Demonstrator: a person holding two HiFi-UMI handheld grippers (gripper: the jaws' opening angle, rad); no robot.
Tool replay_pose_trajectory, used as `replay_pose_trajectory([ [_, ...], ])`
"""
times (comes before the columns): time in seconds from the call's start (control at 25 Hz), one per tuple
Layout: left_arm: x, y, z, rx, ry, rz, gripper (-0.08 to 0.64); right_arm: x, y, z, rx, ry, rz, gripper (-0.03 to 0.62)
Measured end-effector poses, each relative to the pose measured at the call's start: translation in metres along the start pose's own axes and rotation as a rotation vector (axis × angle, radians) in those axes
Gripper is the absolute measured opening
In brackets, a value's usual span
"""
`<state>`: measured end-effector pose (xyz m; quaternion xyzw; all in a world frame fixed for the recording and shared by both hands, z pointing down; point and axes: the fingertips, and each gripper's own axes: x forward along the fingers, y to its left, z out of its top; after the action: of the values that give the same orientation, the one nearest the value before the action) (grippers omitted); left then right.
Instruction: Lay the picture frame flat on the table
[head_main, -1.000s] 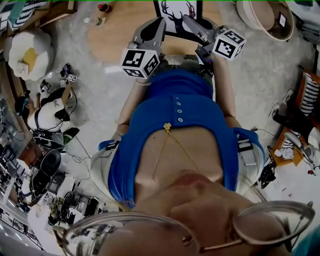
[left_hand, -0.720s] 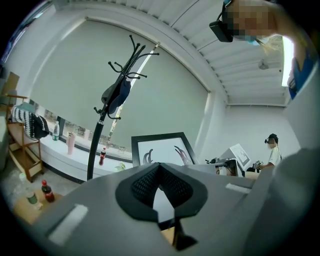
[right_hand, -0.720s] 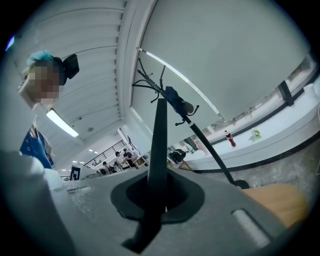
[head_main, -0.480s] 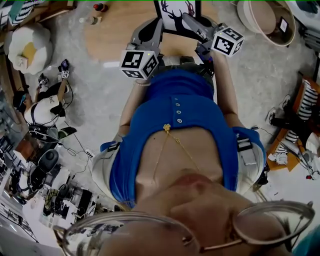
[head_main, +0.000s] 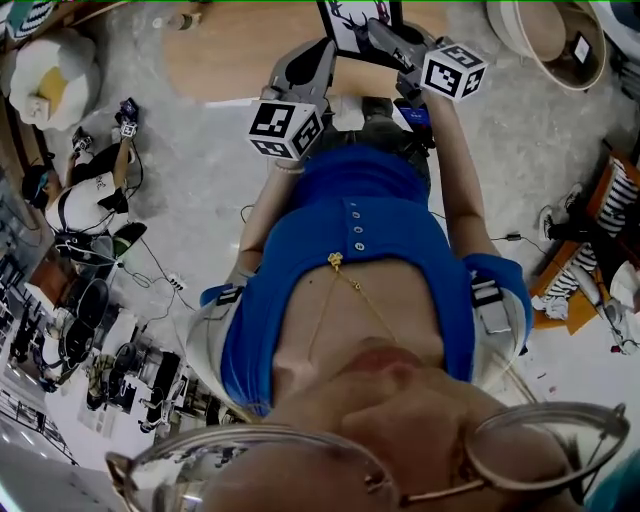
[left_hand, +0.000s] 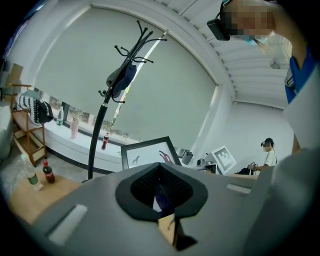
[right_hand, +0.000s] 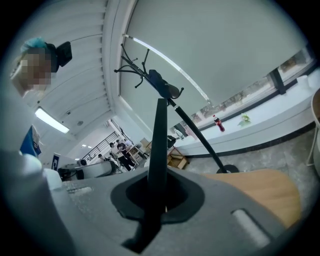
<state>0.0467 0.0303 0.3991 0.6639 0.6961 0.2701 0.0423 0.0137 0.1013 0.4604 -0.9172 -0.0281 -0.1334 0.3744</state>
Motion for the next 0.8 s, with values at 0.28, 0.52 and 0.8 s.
replay_pose_trajectory([
  [0.28,-0.005,0.012,-0.024,-0.047,0.048,0.017,-0.003,0.026,-0.029,-0.036,0.013,0.075,-0.040,0.011],
  [0.52,-0.008,0.012,-0.044,-0.074,0.084,0.013,-0.003,0.039,-0.062,-0.069,0.094,0.115,-0.108,0.011],
  [0.8,-0.009,0.021,-0.064,-0.109,0.121,0.014,-0.003,0.050,-0.107,-0.116,0.171,0.176,-0.202,0.011],
])
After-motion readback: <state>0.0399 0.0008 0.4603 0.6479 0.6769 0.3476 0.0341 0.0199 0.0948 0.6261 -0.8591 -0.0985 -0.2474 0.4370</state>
